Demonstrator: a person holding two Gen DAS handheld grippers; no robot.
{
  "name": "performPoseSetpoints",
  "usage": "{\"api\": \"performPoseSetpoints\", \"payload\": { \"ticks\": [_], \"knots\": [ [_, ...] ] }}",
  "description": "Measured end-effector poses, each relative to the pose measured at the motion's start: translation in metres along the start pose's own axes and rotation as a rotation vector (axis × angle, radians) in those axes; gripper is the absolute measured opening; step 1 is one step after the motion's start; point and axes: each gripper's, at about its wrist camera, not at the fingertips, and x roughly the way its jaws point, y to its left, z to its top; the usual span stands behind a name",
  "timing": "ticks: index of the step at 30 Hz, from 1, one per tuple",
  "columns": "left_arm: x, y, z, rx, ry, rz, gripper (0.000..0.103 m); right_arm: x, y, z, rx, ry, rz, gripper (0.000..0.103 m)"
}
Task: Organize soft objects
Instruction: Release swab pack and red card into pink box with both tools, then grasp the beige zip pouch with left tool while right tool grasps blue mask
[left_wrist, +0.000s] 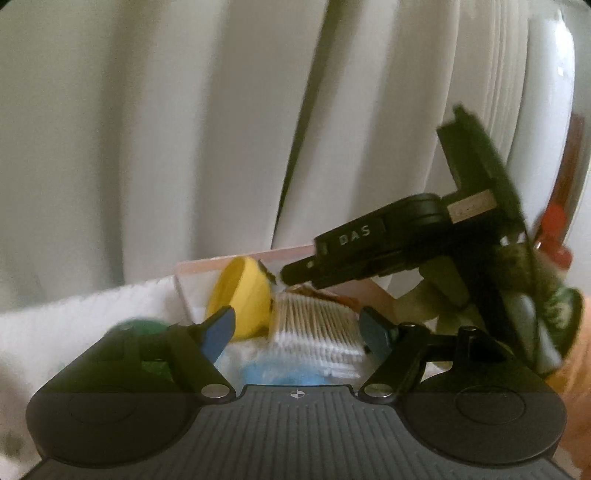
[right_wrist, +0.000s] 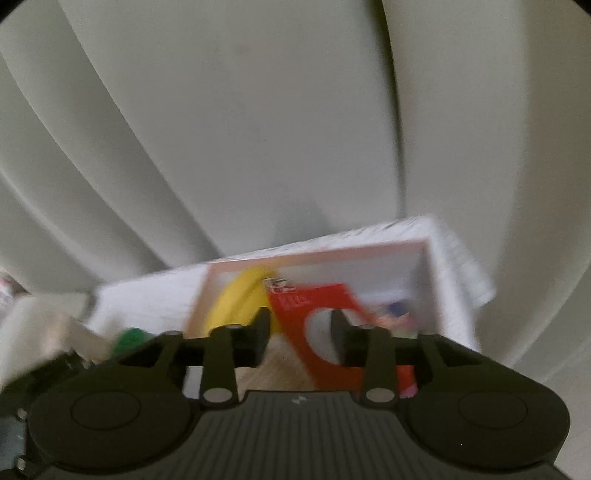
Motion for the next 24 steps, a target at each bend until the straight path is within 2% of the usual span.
{"api": "performPoseSetpoints", "payload": {
  "ticks": [3, 5, 9, 12, 14, 18, 21, 23, 24],
  "knots": [
    [-0.032, 0.017, -0.015, -0.06, -0.051, -0.018, 0.079, -0.01, 0.005, -0.005, 0.005, -0.033, -0.066, 0.038],
    [-0.055, 0.038, -0.025, -0.11, -0.093, 0.005, 0.079, -0.023, 0.016, -0.009, -0.02, -0.069, -0.108, 0.038],
    [-0.087, 0.084, -0.051, -0.224, -0.142, 0.123, 0.079, -0.046, 0.049, -0.029, -0.111, -0.124, -0.145, 0.042],
    [-0.114, 0.125, -0.079, -0.341, -0.138, 0.229, 0.079, -0.053, 0.085, -0.05, -0.214, -0.15, -0.158, 0.045],
    [-0.128, 0.151, -0.099, -0.432, -0.121, 0.27, 0.079, -0.051, 0.111, -0.071, -0.283, -0.149, -0.137, 0.045],
    [-0.139, 0.183, -0.131, -0.575, -0.052, 0.247, 0.079, -0.035, 0.159, -0.116, -0.366, -0.104, -0.024, 0.045],
    [-0.14, 0.189, -0.141, -0.604, -0.057, 0.222, 0.079, -0.016, 0.188, -0.143, -0.379, -0.047, 0.05, 0.045],
    [-0.135, 0.192, -0.141, -0.606, -0.068, 0.199, 0.079, -0.003, 0.209, -0.154, -0.419, -0.036, 0.049, 0.04],
    [-0.137, 0.192, -0.143, -0.61, -0.07, 0.178, 0.079, 0.003, 0.218, -0.158, -0.446, -0.038, 0.031, 0.03]
  ]
}}
